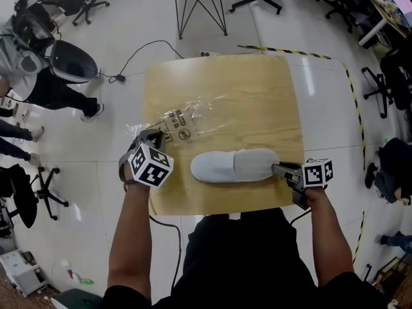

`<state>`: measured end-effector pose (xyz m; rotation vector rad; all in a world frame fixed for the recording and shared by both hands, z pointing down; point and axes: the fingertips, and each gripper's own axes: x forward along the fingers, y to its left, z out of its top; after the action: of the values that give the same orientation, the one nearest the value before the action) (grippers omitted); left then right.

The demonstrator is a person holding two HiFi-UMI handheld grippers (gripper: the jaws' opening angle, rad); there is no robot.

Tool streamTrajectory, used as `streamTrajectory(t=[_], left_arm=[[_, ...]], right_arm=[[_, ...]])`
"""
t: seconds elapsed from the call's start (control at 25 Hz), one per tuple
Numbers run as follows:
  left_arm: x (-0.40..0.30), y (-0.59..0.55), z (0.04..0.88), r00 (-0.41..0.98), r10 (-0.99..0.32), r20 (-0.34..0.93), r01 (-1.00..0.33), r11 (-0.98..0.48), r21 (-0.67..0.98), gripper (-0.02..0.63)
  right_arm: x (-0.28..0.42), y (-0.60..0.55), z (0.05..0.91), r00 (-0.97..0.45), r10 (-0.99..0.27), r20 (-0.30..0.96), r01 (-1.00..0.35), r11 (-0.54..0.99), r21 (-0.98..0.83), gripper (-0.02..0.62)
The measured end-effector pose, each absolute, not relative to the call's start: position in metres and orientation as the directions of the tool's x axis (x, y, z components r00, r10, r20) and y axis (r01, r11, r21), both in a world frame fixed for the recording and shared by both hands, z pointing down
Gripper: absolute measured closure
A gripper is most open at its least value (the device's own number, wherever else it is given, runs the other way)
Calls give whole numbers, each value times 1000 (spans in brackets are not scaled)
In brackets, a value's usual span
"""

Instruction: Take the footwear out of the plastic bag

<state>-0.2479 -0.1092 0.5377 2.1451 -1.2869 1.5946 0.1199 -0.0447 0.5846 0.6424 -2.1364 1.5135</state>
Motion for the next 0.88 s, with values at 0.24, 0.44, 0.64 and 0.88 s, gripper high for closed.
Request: streamTrajectory(t=[0.24, 0.44, 0.64, 0.88], left_arm=[[-164, -150, 536, 140, -524, 840, -592, -724, -353, 600], [-130, -161, 550, 168, -481, 861, -567, -761, -314, 600], [-123, -169, 579, 161, -430, 888, -555, -784, -279, 600], [-119, -167, 599, 180, -385, 905, -570, -791, -223, 581]], right_arm=[[101, -50, 584, -808, -130, 574, -585, 290, -758, 512], [92, -56, 585, -813, -130, 568, -579, 295, -760, 512], [83, -62, 586, -807, -126, 577, -585, 307, -751, 509], [85, -64, 588, -787, -136, 601, -609, 322, -725, 502]])
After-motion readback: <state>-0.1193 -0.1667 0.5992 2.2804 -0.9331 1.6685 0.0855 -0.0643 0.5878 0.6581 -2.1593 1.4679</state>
